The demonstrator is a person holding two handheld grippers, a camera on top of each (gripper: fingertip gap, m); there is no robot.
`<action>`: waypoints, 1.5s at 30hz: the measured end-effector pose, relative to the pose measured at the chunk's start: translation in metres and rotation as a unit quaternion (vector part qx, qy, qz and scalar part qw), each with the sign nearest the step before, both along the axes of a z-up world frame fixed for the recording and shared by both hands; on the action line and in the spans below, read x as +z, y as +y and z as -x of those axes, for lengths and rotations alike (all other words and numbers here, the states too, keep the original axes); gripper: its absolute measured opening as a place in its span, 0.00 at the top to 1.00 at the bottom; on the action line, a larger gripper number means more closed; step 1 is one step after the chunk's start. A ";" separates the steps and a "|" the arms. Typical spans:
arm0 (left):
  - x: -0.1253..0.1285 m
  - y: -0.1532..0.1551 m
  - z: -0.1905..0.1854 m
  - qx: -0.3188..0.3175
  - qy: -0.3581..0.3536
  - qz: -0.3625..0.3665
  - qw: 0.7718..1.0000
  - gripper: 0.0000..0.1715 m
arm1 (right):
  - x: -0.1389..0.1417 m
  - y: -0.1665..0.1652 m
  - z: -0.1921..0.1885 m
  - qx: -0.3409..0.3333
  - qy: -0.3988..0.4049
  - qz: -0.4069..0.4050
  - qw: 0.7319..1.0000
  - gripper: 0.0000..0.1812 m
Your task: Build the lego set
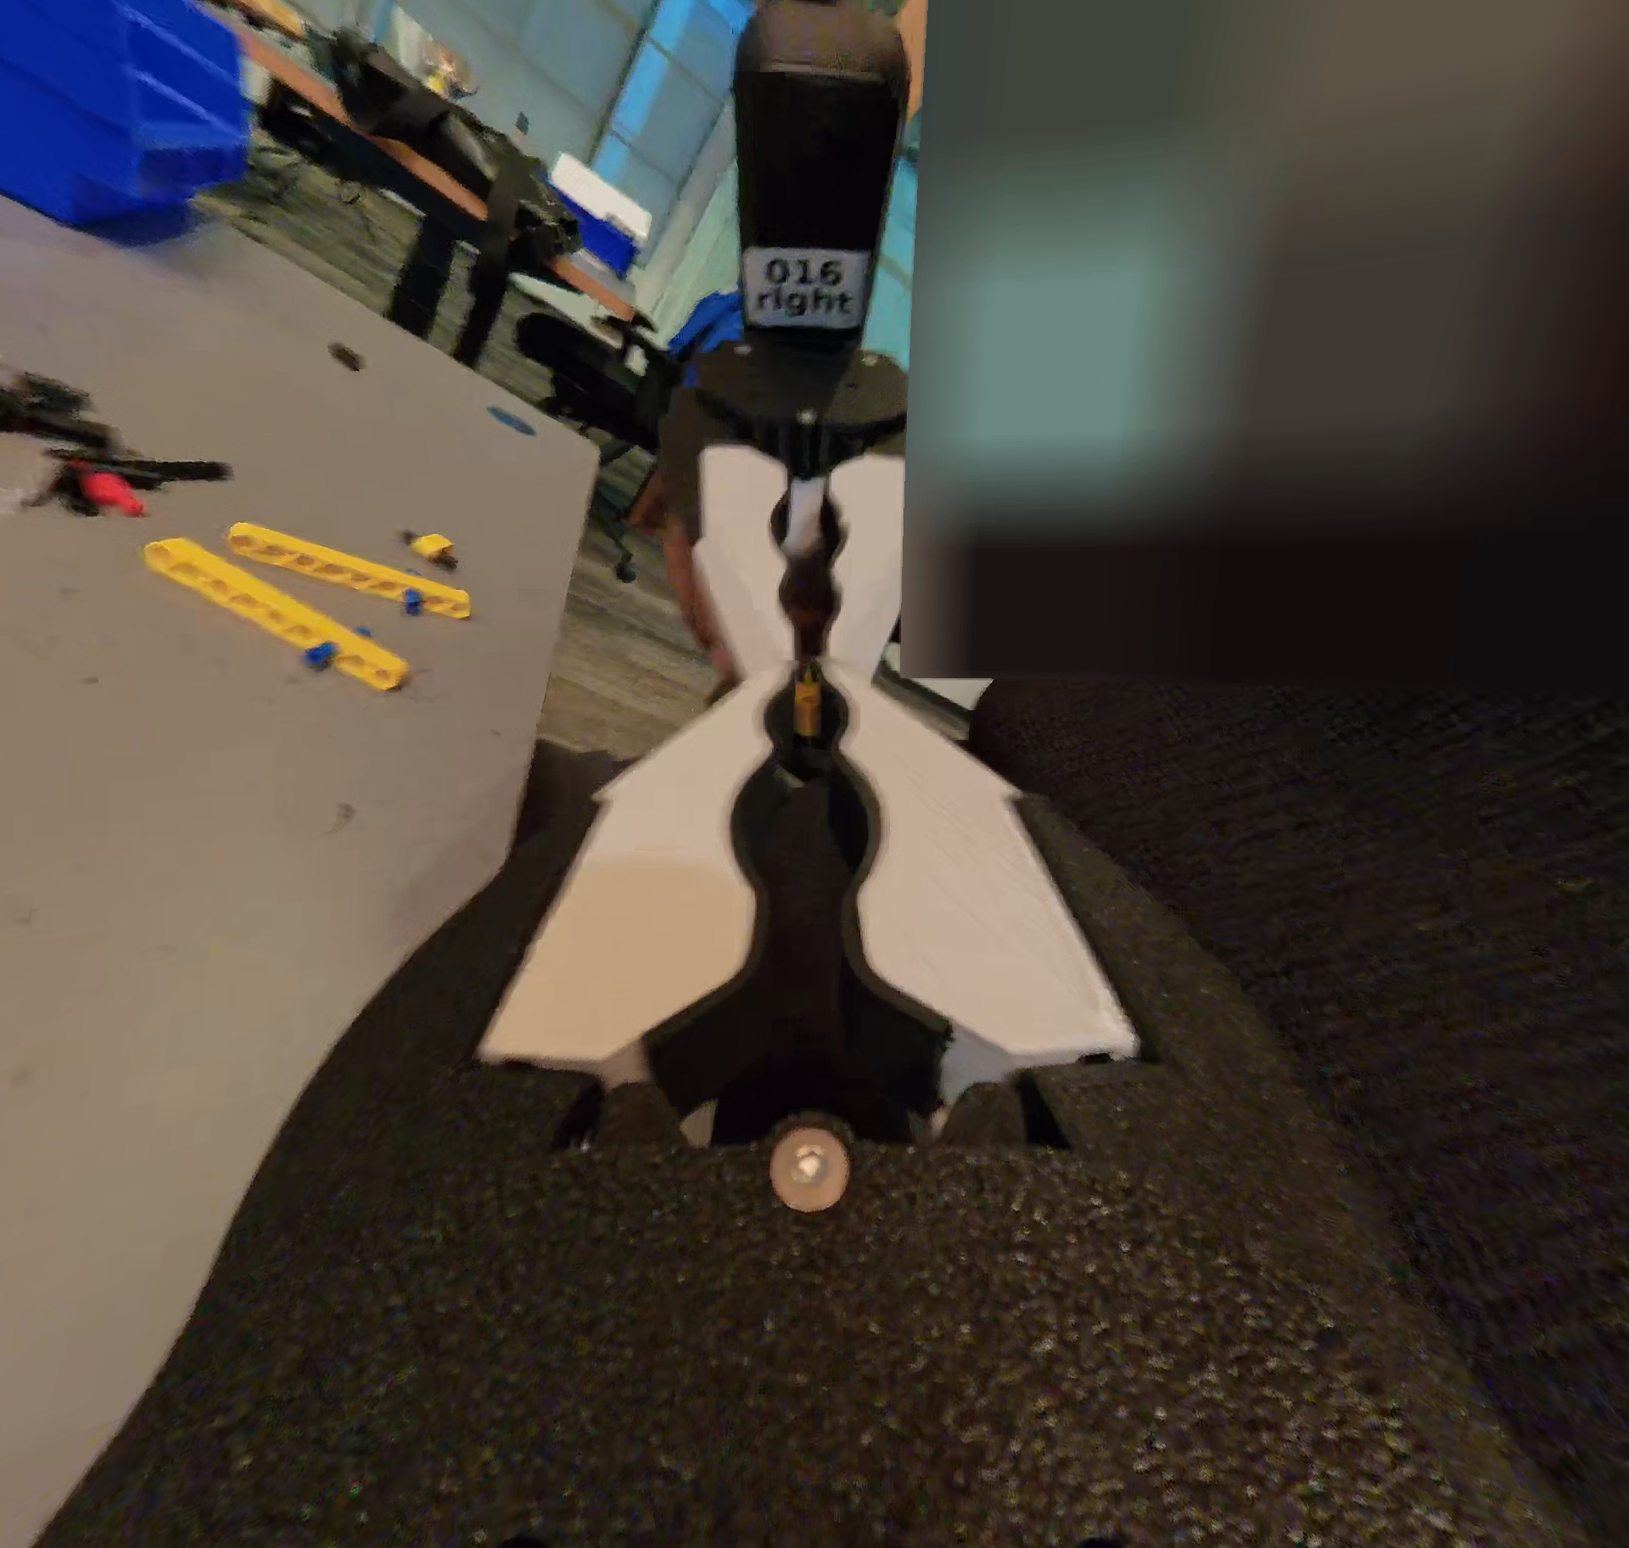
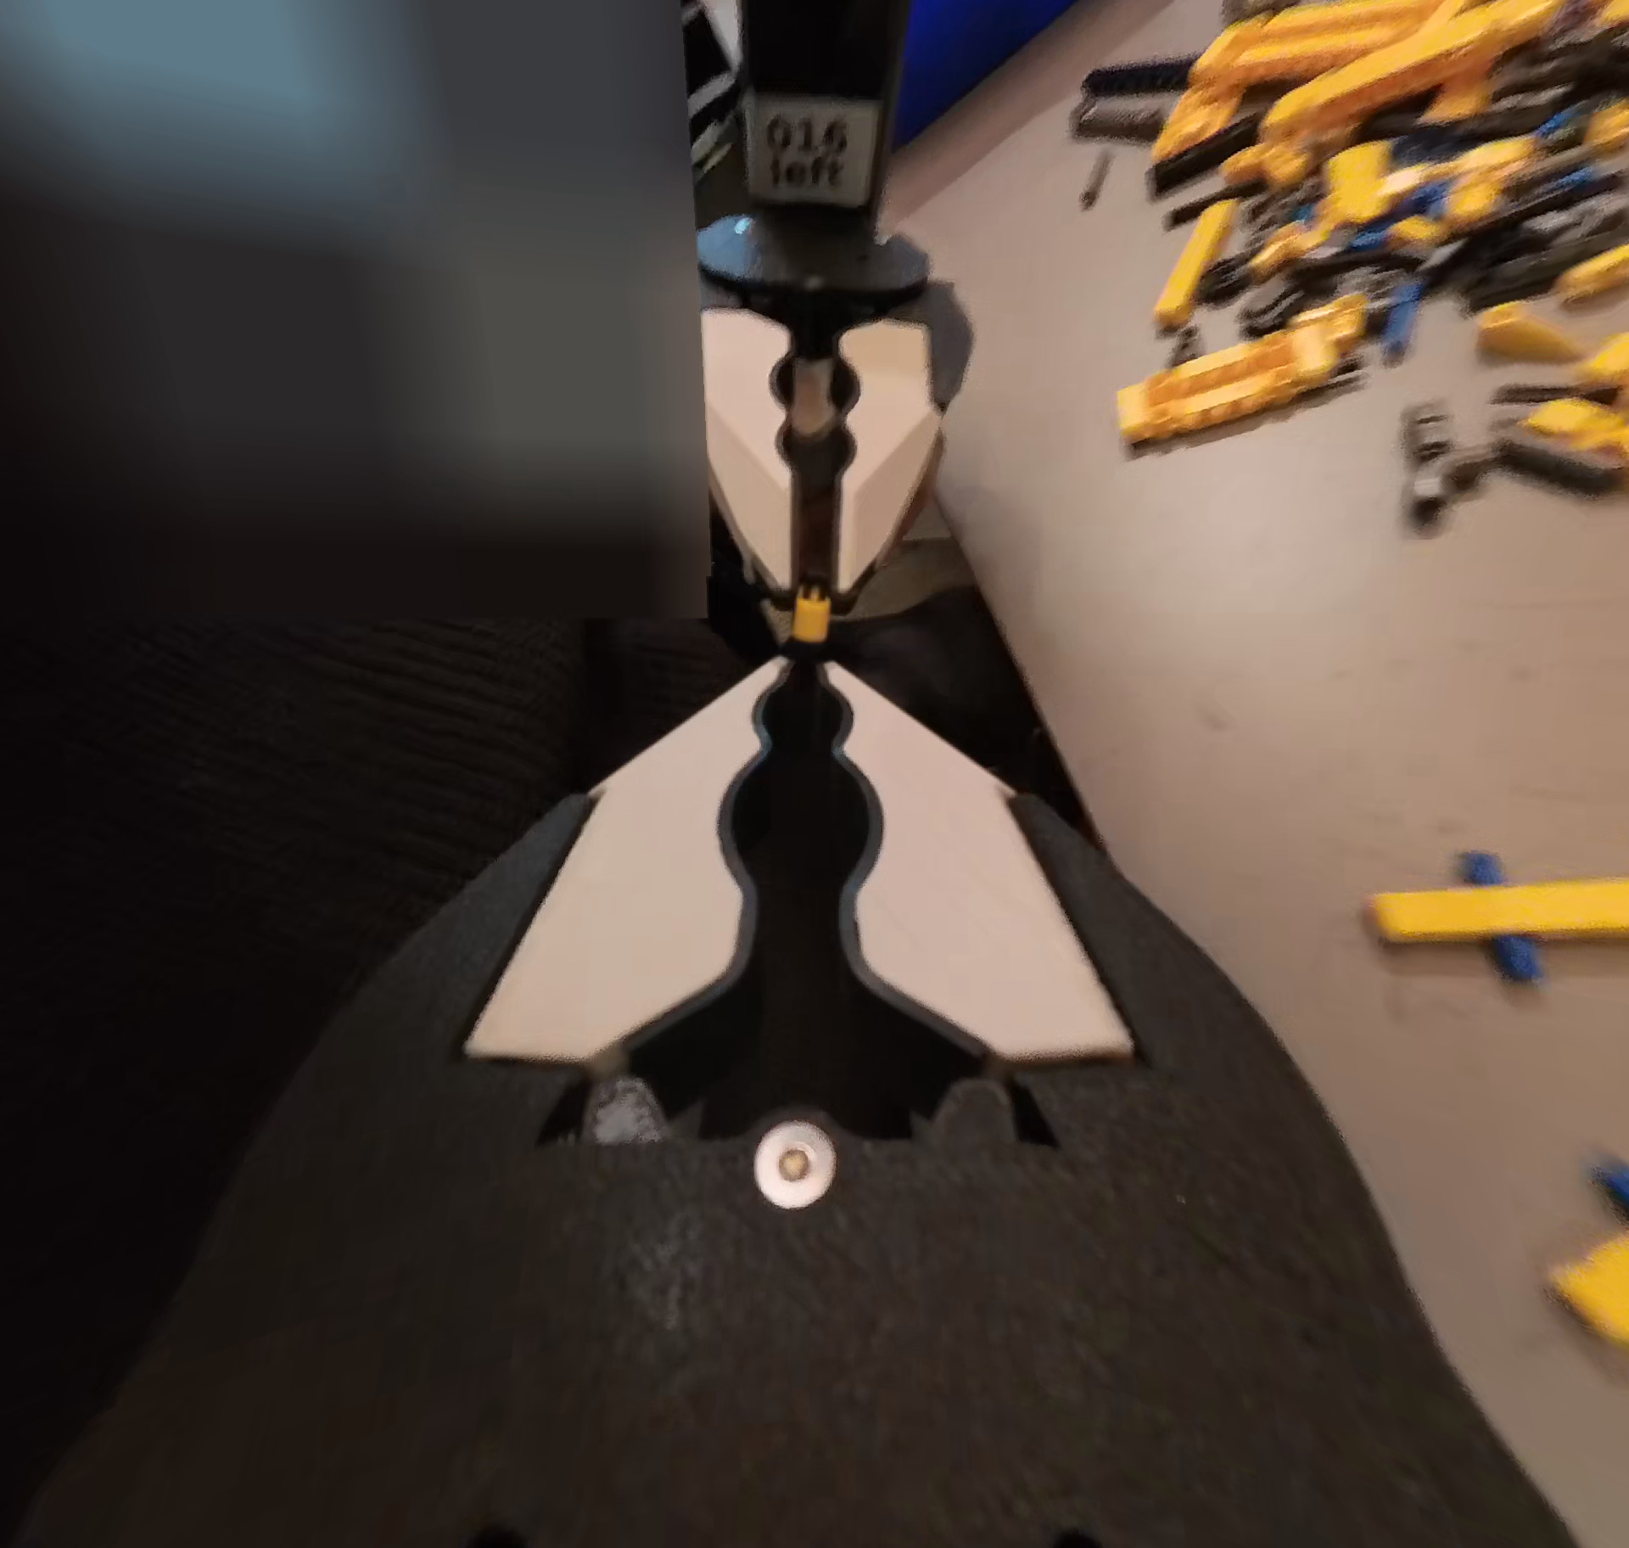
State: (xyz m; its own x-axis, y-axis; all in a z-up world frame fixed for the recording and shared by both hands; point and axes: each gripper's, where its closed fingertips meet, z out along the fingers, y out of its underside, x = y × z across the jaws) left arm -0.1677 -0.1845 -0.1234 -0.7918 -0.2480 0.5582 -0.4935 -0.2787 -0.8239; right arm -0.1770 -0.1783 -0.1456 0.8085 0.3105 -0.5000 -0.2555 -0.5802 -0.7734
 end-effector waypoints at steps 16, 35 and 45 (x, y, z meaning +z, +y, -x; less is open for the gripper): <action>0.008 0.038 -0.014 0.068 0.003 0.029 0.997 1.00 | -0.042 -0.020 -0.017 -0.052 -0.119 0.050 0.990 1.00; 0.002 0.016 -0.008 0.031 -0.010 0.017 0.999 0.90 | -0.034 -0.015 -0.001 -0.069 -0.055 -0.048 0.995 0.93; -0.003 -0.004 -0.011 0.113 -0.123 -0.120 0.979 0.84 | 0.006 -0.008 -0.032 -0.202 0.292 -0.104 0.929 0.93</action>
State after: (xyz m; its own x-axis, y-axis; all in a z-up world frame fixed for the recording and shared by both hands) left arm -0.1567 -0.1883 -0.1260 -0.8045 -0.5332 0.2618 -0.2206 -0.1412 -0.9651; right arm -0.1448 -0.1859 -0.1392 0.4896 0.1794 -0.8533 -0.8312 -0.1996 -0.5189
